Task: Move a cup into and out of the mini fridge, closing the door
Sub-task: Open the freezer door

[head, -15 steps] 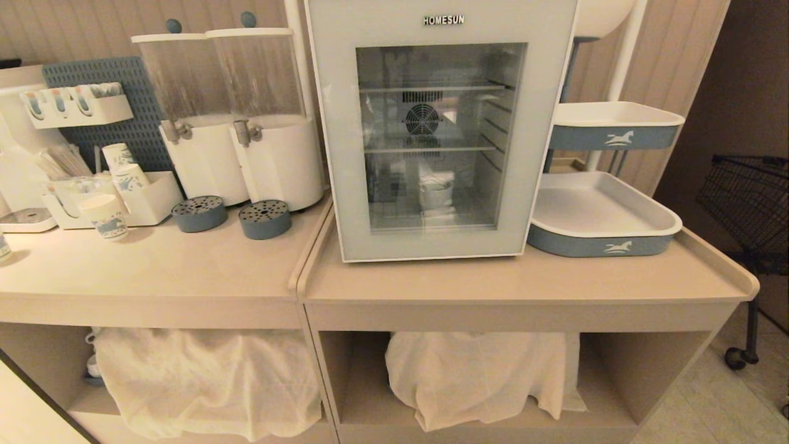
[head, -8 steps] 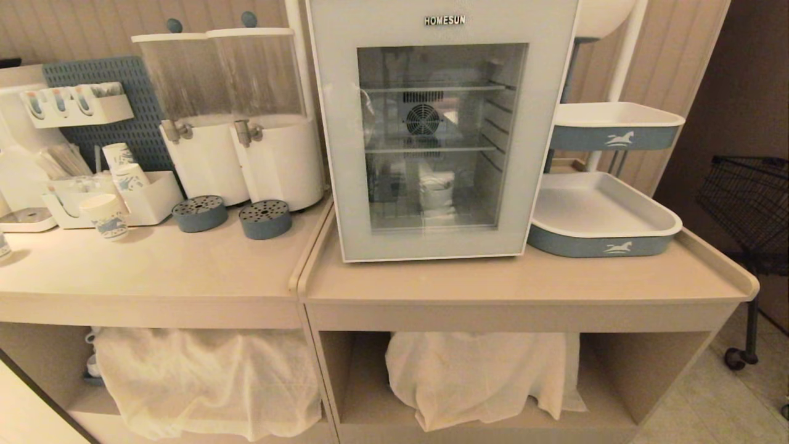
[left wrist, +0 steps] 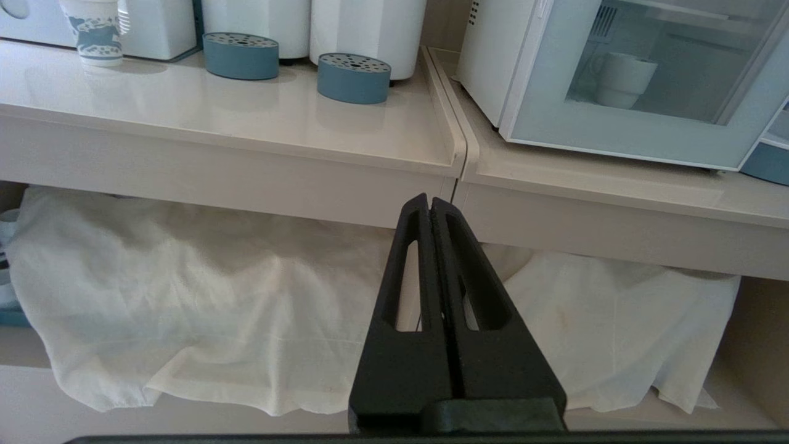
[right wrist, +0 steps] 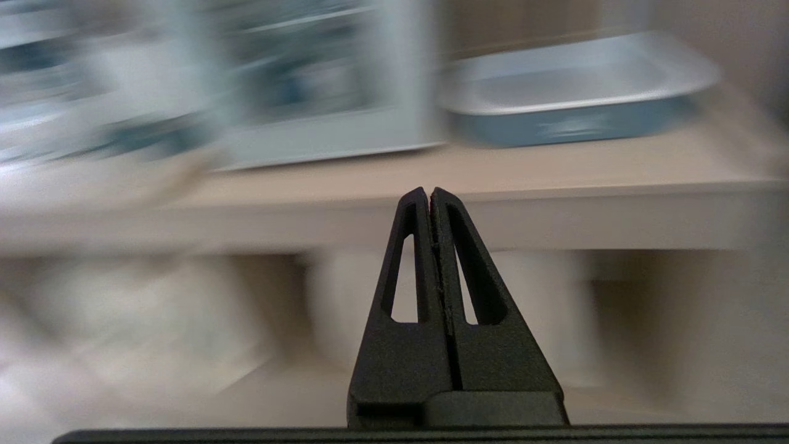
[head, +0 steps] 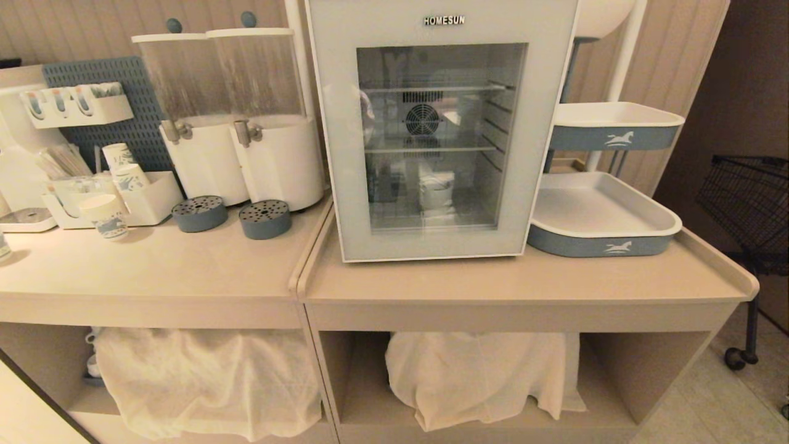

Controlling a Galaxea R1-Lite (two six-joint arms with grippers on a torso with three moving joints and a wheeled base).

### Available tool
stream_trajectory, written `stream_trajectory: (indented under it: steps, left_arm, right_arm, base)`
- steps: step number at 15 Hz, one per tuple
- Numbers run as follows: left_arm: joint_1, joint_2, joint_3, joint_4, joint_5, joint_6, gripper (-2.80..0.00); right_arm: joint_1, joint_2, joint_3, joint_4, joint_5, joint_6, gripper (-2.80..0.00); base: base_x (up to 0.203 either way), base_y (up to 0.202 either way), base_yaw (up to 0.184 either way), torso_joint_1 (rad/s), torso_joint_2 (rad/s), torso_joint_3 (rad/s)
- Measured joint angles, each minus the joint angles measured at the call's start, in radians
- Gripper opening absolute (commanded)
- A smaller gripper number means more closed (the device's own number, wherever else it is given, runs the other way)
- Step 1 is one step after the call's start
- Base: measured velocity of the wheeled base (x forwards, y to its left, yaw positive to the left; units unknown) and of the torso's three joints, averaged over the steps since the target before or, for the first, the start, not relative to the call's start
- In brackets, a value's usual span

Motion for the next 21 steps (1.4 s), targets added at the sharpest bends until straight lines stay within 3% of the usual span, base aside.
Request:
stream_trajectory:
  steps: [2,4,9,21]
  left_arm:
    - [-0.001,0.000,0.000,0.000,0.000,0.000,-2.80]
    - [0.000,0.000,0.000,0.000,0.000,0.000,-2.80]
    - [0.000,0.000,0.000,0.000,0.000,0.000,-2.80]
    - [-0.001,0.000,0.000,0.000,-0.001,0.001,-2.80]
  right_arm:
    - [0.000,-0.029,0.177,-0.164,-0.109,-0.073,-2.80]
    - [-0.002,-0.043,0.292,-0.247,-0.139,-0.117,-2.80]
    - [-0.003,-0.052,0.258,0.033,-0.068,-0.179,-2.80]
    - [-0.003,-0.054,0.248,0.046,-0.076,-0.142,-2.80]
  base:
    - [0.000,0.000,0.000,0.000,0.00,0.000]
    - [0.000,0.000,0.000,0.000,0.00,0.000]
    - [0.000,0.000,0.000,0.000,0.00,0.000]
    - [0.000,0.000,0.000,0.000,0.00,0.000]
